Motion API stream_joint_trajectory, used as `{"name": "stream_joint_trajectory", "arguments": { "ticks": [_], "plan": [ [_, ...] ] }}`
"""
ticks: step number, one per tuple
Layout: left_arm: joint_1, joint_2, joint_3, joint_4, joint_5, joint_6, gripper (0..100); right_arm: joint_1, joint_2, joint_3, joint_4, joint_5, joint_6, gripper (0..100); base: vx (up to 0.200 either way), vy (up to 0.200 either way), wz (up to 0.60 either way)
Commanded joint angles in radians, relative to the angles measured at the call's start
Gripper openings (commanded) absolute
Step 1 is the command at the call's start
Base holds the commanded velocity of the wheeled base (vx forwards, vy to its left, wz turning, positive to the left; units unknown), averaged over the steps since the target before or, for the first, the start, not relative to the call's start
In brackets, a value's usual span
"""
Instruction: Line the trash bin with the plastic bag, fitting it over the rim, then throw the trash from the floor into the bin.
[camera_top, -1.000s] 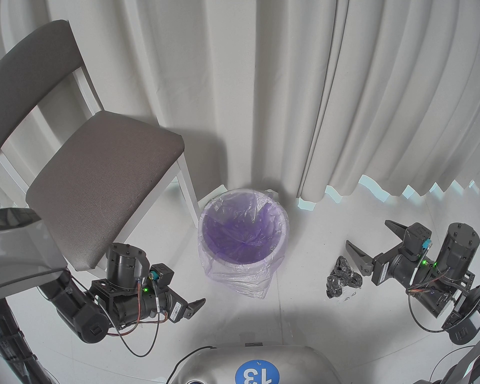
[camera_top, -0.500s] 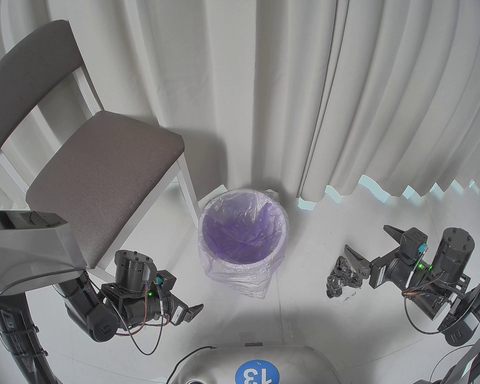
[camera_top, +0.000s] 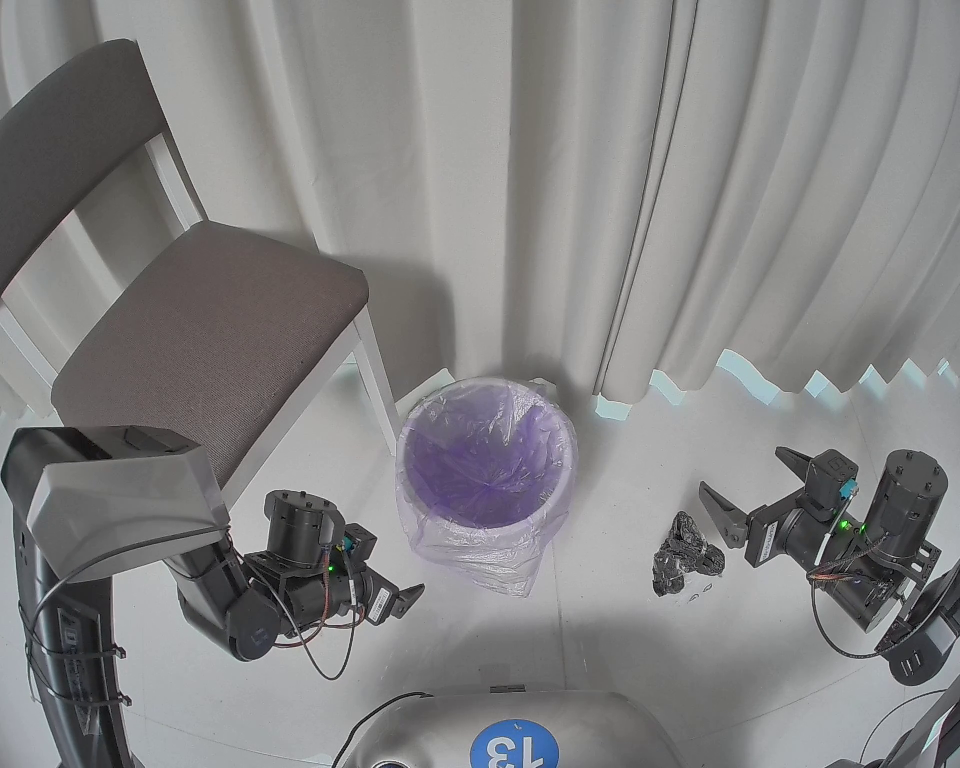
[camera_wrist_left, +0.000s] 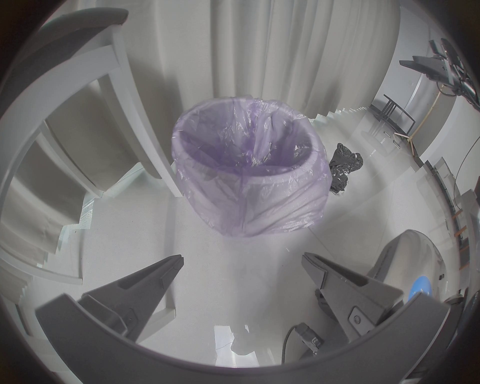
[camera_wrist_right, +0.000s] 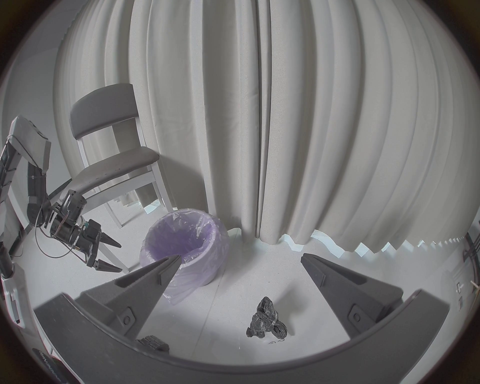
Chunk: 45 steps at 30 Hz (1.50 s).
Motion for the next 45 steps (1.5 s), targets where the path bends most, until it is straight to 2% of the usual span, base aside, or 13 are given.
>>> {"name": "stream_joint_trajectory", "arguments": {
  "ticks": [1,18,19,29,33,37,45],
  "plan": [
    [-0.018,0.087,-0.092,0.009,0.000,0.000,100,-0.011,0.006,-0.004,-0.001,0.001,-0.001,100,0.000,0.000,0.00],
    [-0.023,0.290,-0.361,0.011,0.010,-0.004,100,-0.023,0.006,-0.004,-0.001,0.009,-0.001,100,0.000,0.000,0.00],
    [-0.023,0.293,-0.361,0.011,0.023,-0.003,0,-0.026,0.006,-0.001,-0.001,0.016,-0.001,100,0.000,0.000,0.00],
    [-0.020,0.305,-0.361,-0.005,0.045,-0.018,0,-0.027,0.008,0.006,-0.001,0.030,-0.002,100,0.000,0.000,0.00],
    [-0.018,0.324,-0.381,-0.008,0.043,-0.020,0,-0.027,0.009,0.006,-0.001,0.029,-0.002,100,0.000,0.000,0.00],
    [-0.023,0.351,-0.448,-0.005,0.034,-0.069,0,-0.027,0.027,0.006,-0.002,0.029,-0.001,100,0.000,0.000,0.00],
    [-0.009,0.354,-0.482,0.037,0.034,-0.063,0,-0.034,0.029,0.009,-0.002,0.030,-0.002,100,0.000,0.000,0.00]
  ]
}}
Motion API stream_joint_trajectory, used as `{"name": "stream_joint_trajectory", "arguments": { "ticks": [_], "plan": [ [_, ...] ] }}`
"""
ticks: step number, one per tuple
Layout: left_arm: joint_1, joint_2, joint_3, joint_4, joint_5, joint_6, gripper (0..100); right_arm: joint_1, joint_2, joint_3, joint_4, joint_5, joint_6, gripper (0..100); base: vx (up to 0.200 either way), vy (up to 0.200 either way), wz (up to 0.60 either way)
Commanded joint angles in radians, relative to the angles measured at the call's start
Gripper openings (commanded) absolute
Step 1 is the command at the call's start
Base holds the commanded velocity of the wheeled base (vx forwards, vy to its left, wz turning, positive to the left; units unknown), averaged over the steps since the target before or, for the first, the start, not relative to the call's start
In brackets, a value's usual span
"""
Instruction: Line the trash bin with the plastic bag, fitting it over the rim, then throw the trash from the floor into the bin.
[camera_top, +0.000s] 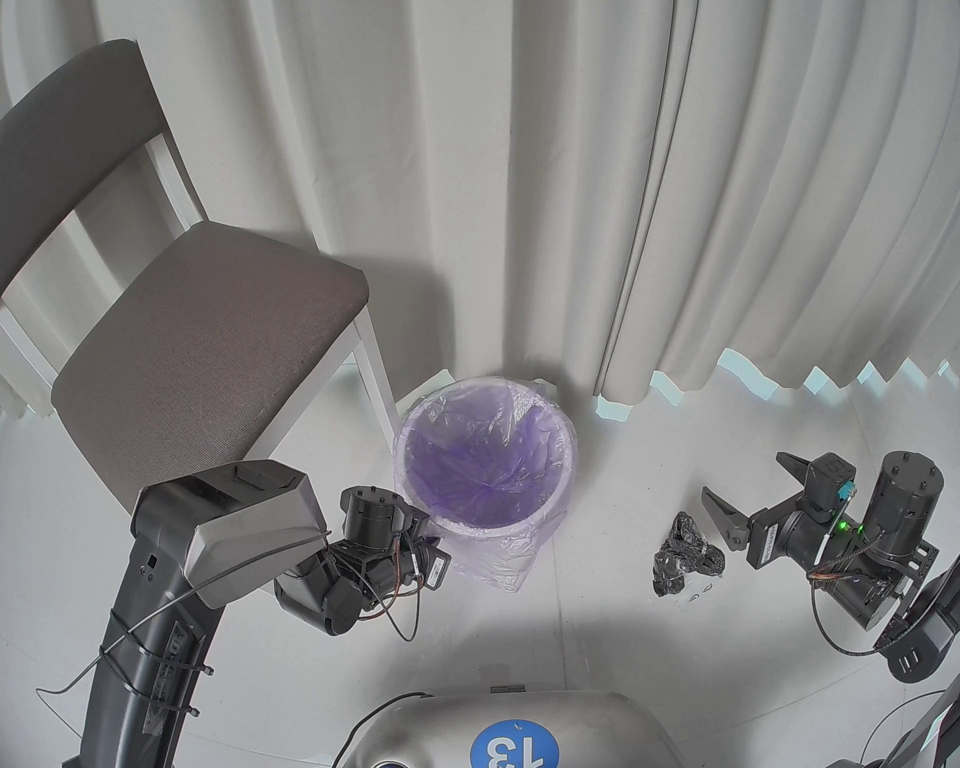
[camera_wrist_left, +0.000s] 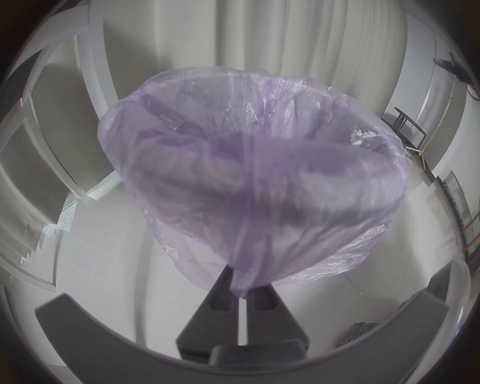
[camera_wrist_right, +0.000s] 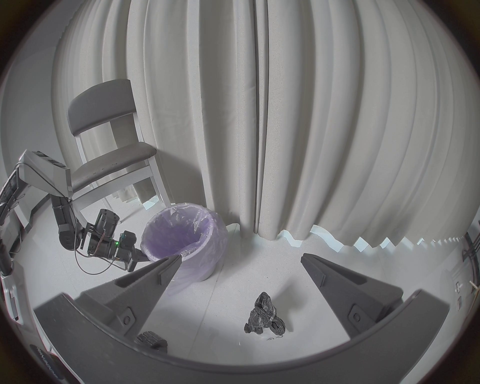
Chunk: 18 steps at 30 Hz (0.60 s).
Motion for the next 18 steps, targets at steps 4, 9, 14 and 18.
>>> {"name": "stream_joint_trajectory", "arguments": {
  "ticks": [4,9,14,18],
  "plan": [
    [0.014,0.000,-0.018,0.042,0.010,0.010,0,-0.004,0.007,0.003,0.001,0.001,-0.002,100,0.000,0.000,0.00],
    [0.012,-0.001,-0.024,0.059,0.014,0.011,0,-0.004,0.018,0.003,-0.001,0.001,-0.002,100,0.000,0.000,0.00],
    [0.015,-0.001,-0.022,0.059,0.013,0.005,0,-0.004,0.018,0.003,0.001,0.001,-0.002,100,0.000,0.000,0.00],
    [0.014,-0.001,-0.018,0.053,0.014,0.002,100,-0.004,0.018,0.003,0.001,0.001,-0.003,100,0.000,0.000,0.00]
  ]
}}
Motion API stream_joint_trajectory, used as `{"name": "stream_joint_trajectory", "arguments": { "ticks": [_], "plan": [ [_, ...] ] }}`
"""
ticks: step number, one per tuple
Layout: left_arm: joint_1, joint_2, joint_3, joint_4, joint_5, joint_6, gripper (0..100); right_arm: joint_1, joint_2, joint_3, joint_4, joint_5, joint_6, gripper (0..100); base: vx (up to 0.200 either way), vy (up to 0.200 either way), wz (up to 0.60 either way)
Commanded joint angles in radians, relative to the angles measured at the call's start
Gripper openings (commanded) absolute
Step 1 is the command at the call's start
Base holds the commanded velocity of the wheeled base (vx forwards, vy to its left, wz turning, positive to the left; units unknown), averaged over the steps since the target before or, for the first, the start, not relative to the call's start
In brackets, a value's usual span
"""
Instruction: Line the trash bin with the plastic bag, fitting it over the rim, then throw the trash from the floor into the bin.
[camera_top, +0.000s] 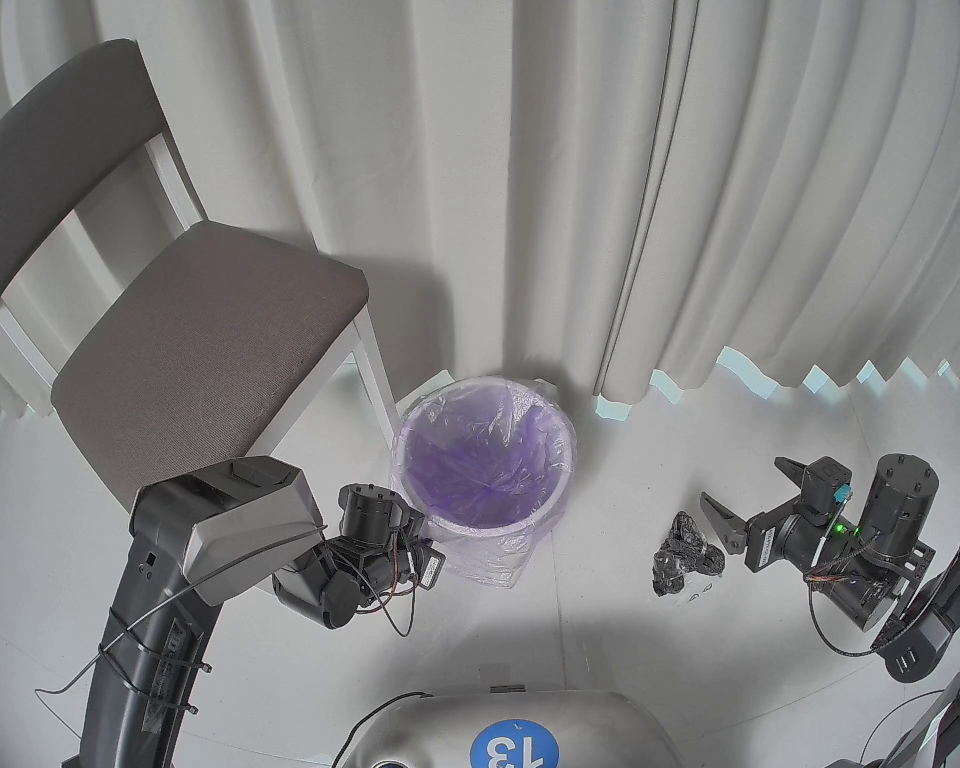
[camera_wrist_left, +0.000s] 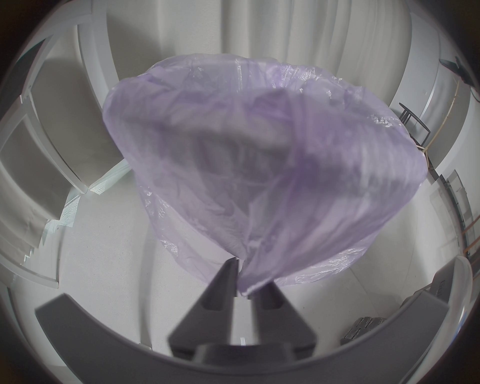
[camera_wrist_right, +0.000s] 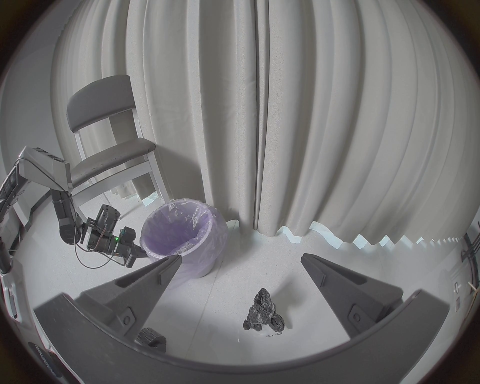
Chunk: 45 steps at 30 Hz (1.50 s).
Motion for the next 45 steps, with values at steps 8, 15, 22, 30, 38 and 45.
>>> {"name": "stream_joint_trajectory", "arguments": {
  "ticks": [8,15,22,30,38,45],
  "plan": [
    [0.005,-0.039,0.167,-0.101,0.009,0.006,100,0.002,-0.004,0.003,0.000,0.000,0.001,100,0.000,0.000,0.00],
    [0.008,-0.039,0.227,-0.179,0.012,-0.002,100,0.002,-0.001,0.012,0.000,0.000,0.001,100,0.000,0.000,0.00],
    [0.010,-0.003,0.299,-0.407,0.016,-0.001,100,-0.015,0.039,0.011,0.002,0.000,-0.004,100,0.000,0.000,0.00],
    [0.001,-0.006,0.380,-0.476,0.015,0.003,100,-0.113,0.199,-0.004,-0.006,0.035,-0.005,100,0.000,0.000,0.00],
    [-0.003,0.022,0.408,-0.605,0.021,0.009,100,-0.194,0.377,-0.113,-0.057,0.153,-0.002,100,0.000,0.000,0.00],
    [0.002,0.040,0.420,-0.670,0.023,-0.004,100,-0.210,0.421,-0.400,0.233,0.155,-0.027,100,0.000,0.000,0.00]
  ]
}}
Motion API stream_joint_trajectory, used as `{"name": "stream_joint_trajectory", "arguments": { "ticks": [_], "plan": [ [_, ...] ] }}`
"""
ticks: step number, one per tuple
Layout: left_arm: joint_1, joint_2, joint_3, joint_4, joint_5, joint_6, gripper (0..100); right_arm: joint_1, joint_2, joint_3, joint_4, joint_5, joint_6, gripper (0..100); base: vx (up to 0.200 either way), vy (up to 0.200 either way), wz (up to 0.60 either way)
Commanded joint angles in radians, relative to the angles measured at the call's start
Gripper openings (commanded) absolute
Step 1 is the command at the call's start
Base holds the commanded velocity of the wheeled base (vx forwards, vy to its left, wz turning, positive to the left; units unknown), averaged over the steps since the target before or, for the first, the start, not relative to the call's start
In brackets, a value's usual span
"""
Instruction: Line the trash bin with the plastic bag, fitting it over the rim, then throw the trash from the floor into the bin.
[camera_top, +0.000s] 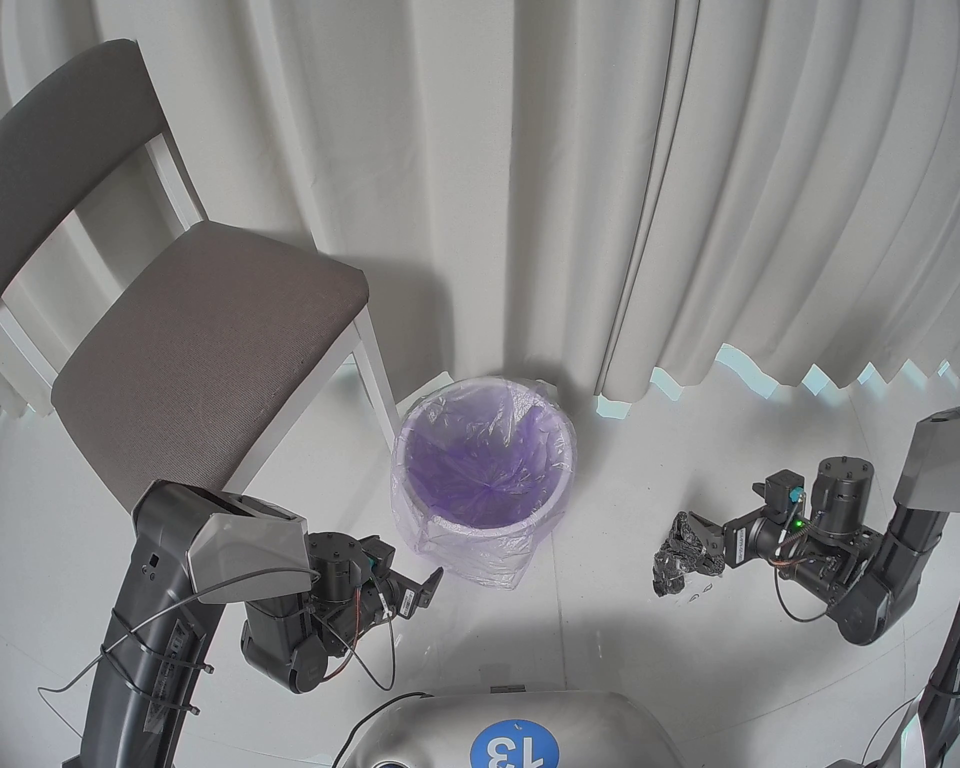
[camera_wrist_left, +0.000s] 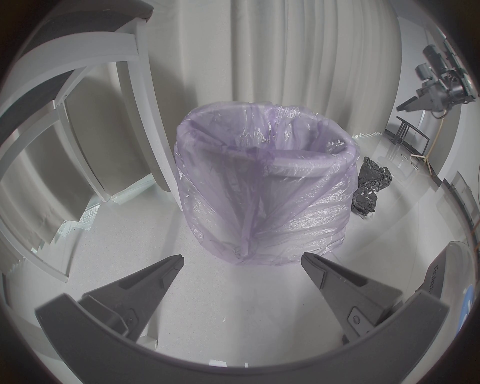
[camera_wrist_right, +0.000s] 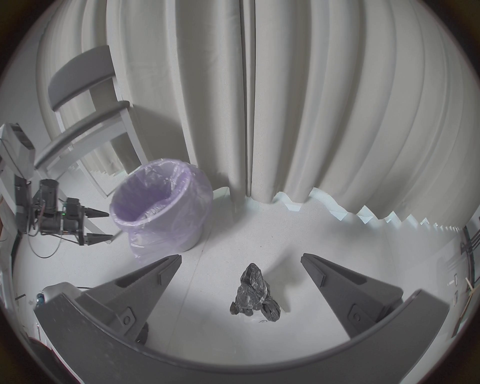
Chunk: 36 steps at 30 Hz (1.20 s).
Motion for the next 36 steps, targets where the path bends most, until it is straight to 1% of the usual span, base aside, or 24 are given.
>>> {"name": "stream_joint_trajectory", "arguments": {
  "ticks": [1,3,5,10,11,14,18,23,26,30,31,36],
  "plan": [
    [0.001,0.032,0.020,-0.081,0.003,-0.004,100,-0.023,0.085,-0.214,0.207,0.007,-0.005,100,0.000,0.000,0.00],
    [0.000,0.035,0.023,-0.087,0.005,-0.004,100,-0.031,0.108,-0.236,0.211,0.007,-0.005,100,0.000,0.000,0.00],
    [0.001,0.035,0.023,-0.087,0.006,-0.005,100,-0.054,0.168,-0.262,0.202,0.007,-0.007,100,0.000,0.000,0.00],
    [-0.002,0.035,0.028,-0.087,0.005,-0.007,100,-0.114,0.222,-0.320,0.204,0.011,-0.004,100,0.000,0.000,0.00],
    [-0.006,0.030,0.042,-0.087,0.002,-0.012,100,-0.126,0.256,-0.344,0.204,0.030,-0.002,100,0.000,0.000,0.00],
    [-0.037,0.025,0.068,-0.087,-0.005,-0.030,100,-0.152,0.308,-0.394,0.216,0.042,-0.002,100,0.000,0.000,0.00],
    [-0.043,0.025,0.069,-0.087,0.002,-0.033,100,-0.161,0.352,-0.440,0.267,0.043,0.003,100,0.000,0.000,0.00],
    [-0.042,0.025,0.071,-0.087,0.003,-0.047,100,-0.155,0.377,-0.475,0.297,0.048,0.052,100,0.000,0.000,0.00],
    [-0.040,0.025,0.071,-0.087,0.003,-0.055,100,-0.152,0.398,-0.493,0.316,0.071,0.064,100,0.000,0.000,0.00],
    [-0.040,0.025,0.071,-0.087,0.002,-0.055,100,-0.150,0.435,-0.525,0.333,0.073,0.090,100,0.000,0.000,0.00],
    [-0.042,0.025,0.071,-0.087,0.000,-0.055,100,-0.147,0.452,-0.545,0.345,0.073,0.110,100,0.000,0.000,0.00],
    [-0.042,0.027,0.071,-0.087,-0.003,-0.056,100,-0.144,0.457,-0.567,0.385,0.074,0.125,100,0.000,0.000,0.00]
  ]
}}
